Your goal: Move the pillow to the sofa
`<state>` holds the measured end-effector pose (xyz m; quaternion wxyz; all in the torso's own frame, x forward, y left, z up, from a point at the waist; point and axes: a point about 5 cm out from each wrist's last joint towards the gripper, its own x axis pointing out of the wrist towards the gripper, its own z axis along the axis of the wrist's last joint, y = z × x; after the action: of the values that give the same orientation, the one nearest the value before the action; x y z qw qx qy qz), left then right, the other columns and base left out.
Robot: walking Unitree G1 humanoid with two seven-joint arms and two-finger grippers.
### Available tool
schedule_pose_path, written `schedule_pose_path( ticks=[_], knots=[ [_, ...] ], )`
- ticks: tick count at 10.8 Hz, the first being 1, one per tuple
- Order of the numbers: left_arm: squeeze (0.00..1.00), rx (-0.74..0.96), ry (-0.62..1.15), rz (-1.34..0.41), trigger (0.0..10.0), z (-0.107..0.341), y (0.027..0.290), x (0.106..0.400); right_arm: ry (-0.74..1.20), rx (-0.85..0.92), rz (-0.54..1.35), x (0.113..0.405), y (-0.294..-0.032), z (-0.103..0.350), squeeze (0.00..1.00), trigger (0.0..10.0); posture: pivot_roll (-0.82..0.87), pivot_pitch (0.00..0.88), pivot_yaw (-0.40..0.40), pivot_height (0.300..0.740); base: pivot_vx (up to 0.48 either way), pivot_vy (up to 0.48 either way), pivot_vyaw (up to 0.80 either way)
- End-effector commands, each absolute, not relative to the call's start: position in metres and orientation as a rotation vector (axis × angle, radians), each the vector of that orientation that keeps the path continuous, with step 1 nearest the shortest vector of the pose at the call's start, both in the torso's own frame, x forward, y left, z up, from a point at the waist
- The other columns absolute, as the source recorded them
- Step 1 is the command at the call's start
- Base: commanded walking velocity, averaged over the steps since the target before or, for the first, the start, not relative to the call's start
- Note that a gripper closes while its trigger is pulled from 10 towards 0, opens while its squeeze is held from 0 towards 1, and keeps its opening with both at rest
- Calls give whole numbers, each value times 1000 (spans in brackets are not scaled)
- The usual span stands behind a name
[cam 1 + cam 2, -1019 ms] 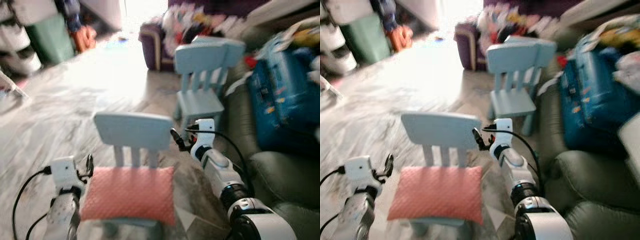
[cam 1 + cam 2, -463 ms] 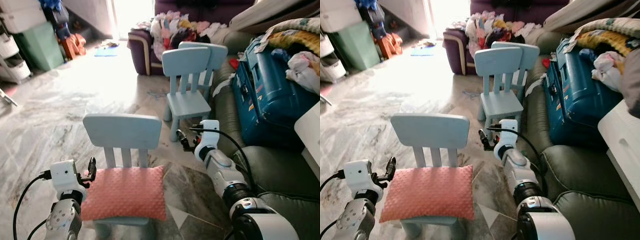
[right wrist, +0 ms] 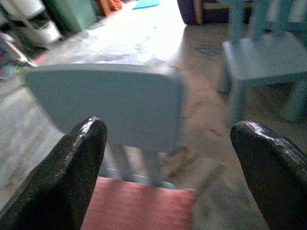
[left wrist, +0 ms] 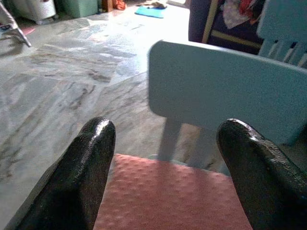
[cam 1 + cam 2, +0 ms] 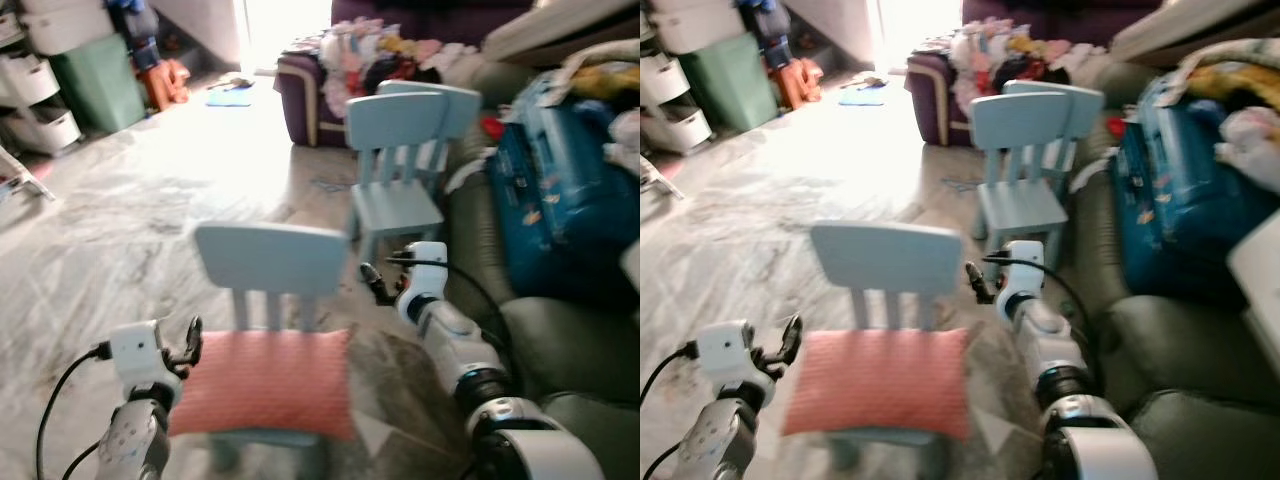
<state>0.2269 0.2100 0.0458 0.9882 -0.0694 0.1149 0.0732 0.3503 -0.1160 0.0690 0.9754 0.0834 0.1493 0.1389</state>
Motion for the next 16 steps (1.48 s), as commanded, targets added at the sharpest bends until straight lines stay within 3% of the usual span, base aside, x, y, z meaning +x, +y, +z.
schedule_pose_path(
  ticks=[1,7,10,11,12,13,16],
  knots=[
    [0,-138,215,138,10000,51,209,229,263,148,272,353,-121,75,0,10000,-88,0,25,740,0,458,0],
    [0,-133,230,138,10000,51,211,231,209,101,280,355,-115,81,0,10000,-90,0,27,740,0,440,0],
    [0,-100,215,170,10000,54,219,234,262,179,248,355,-122,78,0,10000,-89,0,29,740,0,0,0],
    [0,-90,220,182,10000,54,222,236,248,78,237,357,-124,80,0,10000,-89,0,29,740,0,0,0],
    [0,-102,207,184,10000,56,223,240,216,112,278,356,-119,82,0,10000,-93,0,23,740,0,0,0],
    [0,-67,195,215,10000,57,226,243,154,-13,258,358,-118,88,0,10000,-92,0,23,740,0,0,0],
    [0,-141,256,275,10000,34,239,230,254,103,257,351,-123,72,0,10000,-87,0,21,740,0,0,0]
  ],
)
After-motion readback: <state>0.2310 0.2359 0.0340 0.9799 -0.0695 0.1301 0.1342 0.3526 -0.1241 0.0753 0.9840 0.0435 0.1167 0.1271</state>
